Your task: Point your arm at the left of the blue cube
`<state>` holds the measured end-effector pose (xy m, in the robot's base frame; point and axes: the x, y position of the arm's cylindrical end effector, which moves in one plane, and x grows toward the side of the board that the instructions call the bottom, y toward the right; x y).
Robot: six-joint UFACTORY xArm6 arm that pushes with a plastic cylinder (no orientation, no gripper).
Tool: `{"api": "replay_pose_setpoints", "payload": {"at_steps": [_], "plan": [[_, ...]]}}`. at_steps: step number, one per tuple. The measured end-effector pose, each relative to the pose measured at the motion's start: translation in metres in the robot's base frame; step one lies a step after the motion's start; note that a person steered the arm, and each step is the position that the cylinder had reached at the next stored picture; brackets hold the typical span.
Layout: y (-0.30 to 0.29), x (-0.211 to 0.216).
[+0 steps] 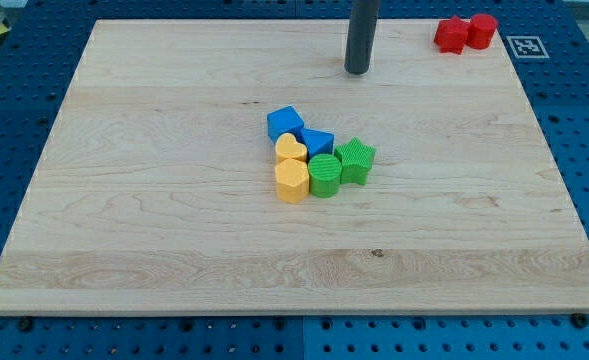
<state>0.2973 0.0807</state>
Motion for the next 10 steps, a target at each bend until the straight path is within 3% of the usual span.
{"api": "replay_pose_setpoints", "payload": {"at_steps": [1,4,6,7,8,10], "plan": [[-0.011,0.000],[-0.118,0.012],[-0.133,0.014],[-0.169,0.042],[-0.182,0.070],[-0.147,0.096]]}}
